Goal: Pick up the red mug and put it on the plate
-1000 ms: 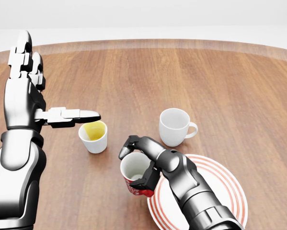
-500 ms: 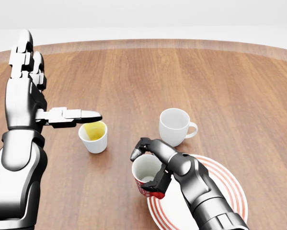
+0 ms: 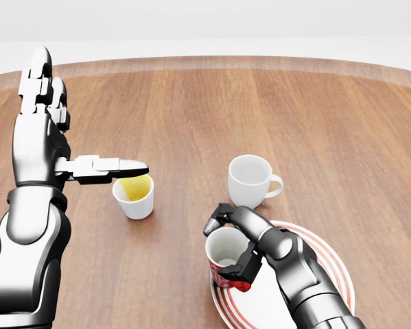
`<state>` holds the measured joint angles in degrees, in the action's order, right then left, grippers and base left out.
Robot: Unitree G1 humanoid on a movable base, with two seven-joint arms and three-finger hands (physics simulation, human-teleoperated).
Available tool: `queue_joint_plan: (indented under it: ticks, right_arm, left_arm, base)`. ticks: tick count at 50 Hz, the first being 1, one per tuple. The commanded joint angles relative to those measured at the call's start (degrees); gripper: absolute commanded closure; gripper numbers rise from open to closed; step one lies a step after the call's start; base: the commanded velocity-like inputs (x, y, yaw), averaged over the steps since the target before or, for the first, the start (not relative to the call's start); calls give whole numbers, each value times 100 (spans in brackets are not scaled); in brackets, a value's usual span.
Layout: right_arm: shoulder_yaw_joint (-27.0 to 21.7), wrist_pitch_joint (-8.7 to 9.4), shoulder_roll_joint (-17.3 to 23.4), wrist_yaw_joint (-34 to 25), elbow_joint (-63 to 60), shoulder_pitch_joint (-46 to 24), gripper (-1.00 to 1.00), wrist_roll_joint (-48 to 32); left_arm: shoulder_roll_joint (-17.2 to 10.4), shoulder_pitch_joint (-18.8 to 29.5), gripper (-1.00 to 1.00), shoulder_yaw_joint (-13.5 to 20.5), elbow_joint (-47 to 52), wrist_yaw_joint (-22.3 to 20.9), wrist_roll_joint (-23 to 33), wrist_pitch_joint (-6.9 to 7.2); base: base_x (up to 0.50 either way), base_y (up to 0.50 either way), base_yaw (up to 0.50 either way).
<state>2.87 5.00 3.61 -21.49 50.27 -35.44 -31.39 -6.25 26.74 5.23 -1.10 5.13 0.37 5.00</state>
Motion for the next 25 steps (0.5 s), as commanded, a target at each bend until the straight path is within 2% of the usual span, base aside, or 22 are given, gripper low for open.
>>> queue_joint_plan:
  ticks: [1, 25]
  right_arm:
    - [-123, 0, 149, 213, -285, 195, 100, 313]
    - [-227, 0, 370, 235, -297, 337, 100, 353]
  left_arm:
    - [0, 10, -100, 2, -43, 5, 6, 0]
    - [25, -6, -100, -19, -80, 14, 23, 0]
  base:
    - [0, 0, 0]
    - [0, 0, 0]
